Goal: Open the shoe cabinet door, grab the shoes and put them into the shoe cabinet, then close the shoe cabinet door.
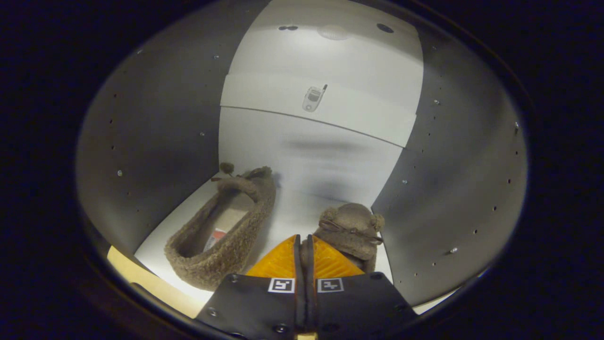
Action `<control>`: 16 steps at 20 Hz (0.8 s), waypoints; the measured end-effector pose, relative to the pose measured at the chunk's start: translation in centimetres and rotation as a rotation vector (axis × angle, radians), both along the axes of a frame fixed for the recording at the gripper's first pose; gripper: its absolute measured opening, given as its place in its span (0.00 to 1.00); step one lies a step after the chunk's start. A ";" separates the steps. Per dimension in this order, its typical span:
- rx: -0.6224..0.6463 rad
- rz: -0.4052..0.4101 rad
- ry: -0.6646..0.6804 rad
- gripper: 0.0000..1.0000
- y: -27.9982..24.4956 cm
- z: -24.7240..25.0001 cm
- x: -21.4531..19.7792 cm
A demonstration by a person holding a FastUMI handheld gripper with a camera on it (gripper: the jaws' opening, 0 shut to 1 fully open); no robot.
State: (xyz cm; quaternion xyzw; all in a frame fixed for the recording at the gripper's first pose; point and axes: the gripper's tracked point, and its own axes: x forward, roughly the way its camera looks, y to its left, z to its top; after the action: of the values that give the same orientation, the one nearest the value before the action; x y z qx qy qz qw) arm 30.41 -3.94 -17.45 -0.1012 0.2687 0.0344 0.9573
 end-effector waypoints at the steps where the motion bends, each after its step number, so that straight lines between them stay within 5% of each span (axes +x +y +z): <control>1: -0.004 -0.002 -0.008 0.06 -0.2 -0.1 0.2; 7: 0.027 -0.020 -0.040 0.17 -0.2 1.8 -0.9; 9: 0.041 -0.032 -0.063 0.30 -0.2 2.4 -0.8; 16: 0.068 -0.075 -0.156 0.38 -0.4 6.2 -3.1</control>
State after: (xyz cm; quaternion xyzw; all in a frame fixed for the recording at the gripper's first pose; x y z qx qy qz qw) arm 27.36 -4.37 -11.21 -0.0611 0.1958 -0.0002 0.9787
